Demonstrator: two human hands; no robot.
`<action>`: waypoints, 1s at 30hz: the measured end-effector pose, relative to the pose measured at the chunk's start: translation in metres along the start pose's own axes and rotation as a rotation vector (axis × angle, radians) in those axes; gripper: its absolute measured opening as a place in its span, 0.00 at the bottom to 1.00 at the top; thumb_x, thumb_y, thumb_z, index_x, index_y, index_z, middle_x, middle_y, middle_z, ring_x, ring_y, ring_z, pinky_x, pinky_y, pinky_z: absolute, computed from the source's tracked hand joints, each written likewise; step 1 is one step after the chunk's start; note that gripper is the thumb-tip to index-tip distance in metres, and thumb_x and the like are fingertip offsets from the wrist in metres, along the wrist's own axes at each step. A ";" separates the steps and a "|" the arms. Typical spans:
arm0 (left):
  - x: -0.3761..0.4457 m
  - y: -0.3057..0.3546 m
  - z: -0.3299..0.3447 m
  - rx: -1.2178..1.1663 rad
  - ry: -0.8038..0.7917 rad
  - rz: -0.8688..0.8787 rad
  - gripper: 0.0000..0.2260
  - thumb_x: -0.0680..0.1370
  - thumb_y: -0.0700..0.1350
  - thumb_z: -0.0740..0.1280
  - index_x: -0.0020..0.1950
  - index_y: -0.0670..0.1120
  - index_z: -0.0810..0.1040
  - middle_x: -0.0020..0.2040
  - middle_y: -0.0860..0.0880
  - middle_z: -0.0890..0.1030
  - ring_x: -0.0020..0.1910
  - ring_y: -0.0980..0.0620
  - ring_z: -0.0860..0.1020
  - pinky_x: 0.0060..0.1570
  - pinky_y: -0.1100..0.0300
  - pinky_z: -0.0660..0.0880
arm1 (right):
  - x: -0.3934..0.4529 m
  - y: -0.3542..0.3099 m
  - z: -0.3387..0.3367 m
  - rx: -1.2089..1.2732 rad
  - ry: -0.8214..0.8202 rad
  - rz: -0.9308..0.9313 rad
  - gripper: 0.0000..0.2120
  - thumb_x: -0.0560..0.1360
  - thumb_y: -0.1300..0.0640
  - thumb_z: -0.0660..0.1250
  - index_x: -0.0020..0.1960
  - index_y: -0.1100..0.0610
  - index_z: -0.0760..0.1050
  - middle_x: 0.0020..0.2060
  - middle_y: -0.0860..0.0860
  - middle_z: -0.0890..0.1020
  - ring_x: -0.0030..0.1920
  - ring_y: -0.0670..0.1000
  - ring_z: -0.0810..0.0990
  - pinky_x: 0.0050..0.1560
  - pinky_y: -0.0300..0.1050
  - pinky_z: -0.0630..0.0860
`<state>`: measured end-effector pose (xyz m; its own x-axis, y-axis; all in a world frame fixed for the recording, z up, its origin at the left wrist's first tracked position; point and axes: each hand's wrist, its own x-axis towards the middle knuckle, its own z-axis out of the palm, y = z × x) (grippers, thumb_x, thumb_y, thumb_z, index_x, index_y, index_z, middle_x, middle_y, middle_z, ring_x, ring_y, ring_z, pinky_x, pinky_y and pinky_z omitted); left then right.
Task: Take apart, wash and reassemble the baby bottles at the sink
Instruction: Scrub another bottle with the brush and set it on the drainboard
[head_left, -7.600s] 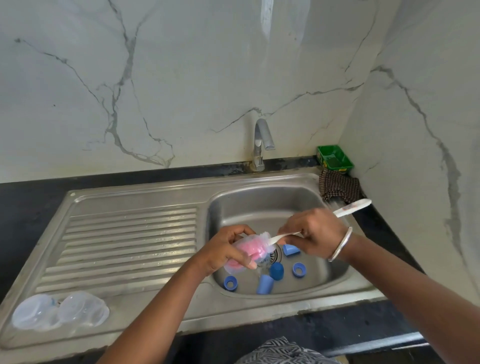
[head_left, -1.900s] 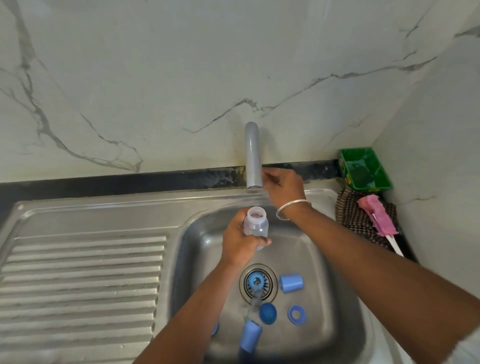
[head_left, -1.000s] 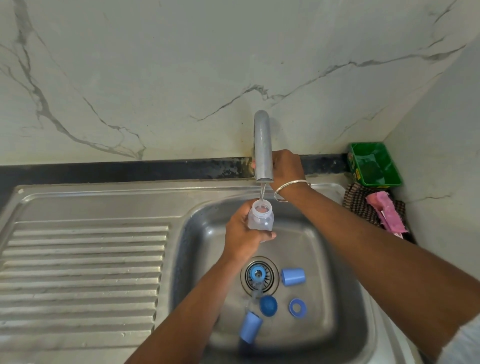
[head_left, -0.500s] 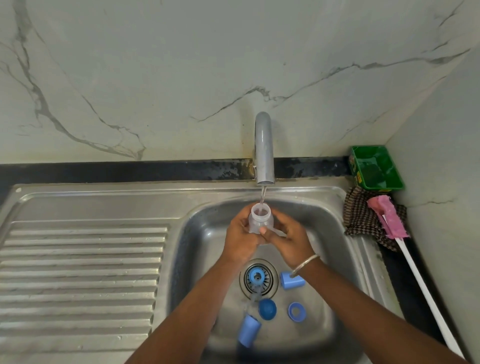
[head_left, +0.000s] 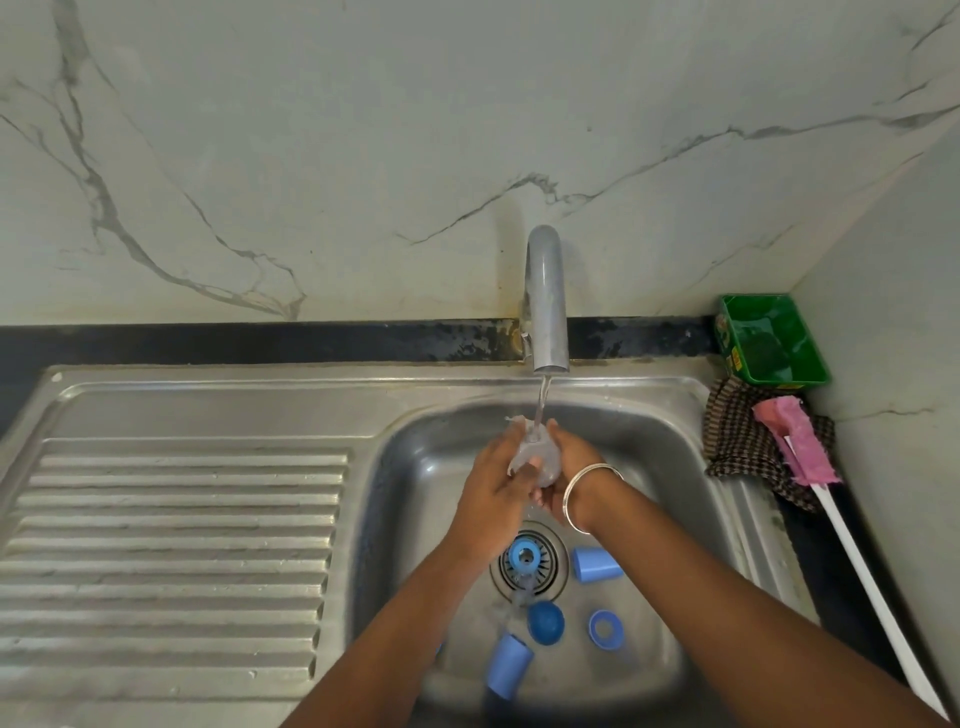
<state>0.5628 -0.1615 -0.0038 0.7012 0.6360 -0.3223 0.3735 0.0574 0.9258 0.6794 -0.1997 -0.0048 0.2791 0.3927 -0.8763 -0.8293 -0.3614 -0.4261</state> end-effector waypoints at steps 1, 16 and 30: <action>0.002 -0.002 0.002 0.077 0.004 0.044 0.19 0.83 0.52 0.62 0.74 0.56 0.69 0.66 0.52 0.76 0.64 0.57 0.75 0.59 0.66 0.74 | 0.002 0.001 -0.005 0.050 -0.008 0.010 0.22 0.79 0.40 0.61 0.53 0.60 0.78 0.34 0.57 0.82 0.28 0.52 0.79 0.23 0.38 0.73; 0.018 0.036 -0.023 0.209 -0.227 -0.300 0.18 0.77 0.32 0.61 0.61 0.52 0.69 0.46 0.56 0.74 0.43 0.59 0.73 0.40 0.62 0.72 | -0.014 0.007 -0.014 -0.487 -0.064 -0.465 0.14 0.73 0.49 0.73 0.56 0.51 0.76 0.52 0.53 0.82 0.50 0.58 0.83 0.44 0.55 0.83; 0.021 -0.026 -0.027 -0.030 0.177 -0.169 0.20 0.75 0.29 0.56 0.50 0.49 0.81 0.47 0.49 0.85 0.52 0.49 0.82 0.61 0.49 0.77 | -0.007 0.021 -0.047 -0.880 -0.031 -0.947 0.31 0.64 0.57 0.81 0.55 0.30 0.72 0.50 0.37 0.82 0.53 0.42 0.81 0.55 0.45 0.80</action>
<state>0.5510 -0.1288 -0.0288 0.5118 0.7403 -0.4359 0.4565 0.1955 0.8680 0.6829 -0.2492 -0.0182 0.5586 0.8152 -0.1534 0.2826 -0.3608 -0.8888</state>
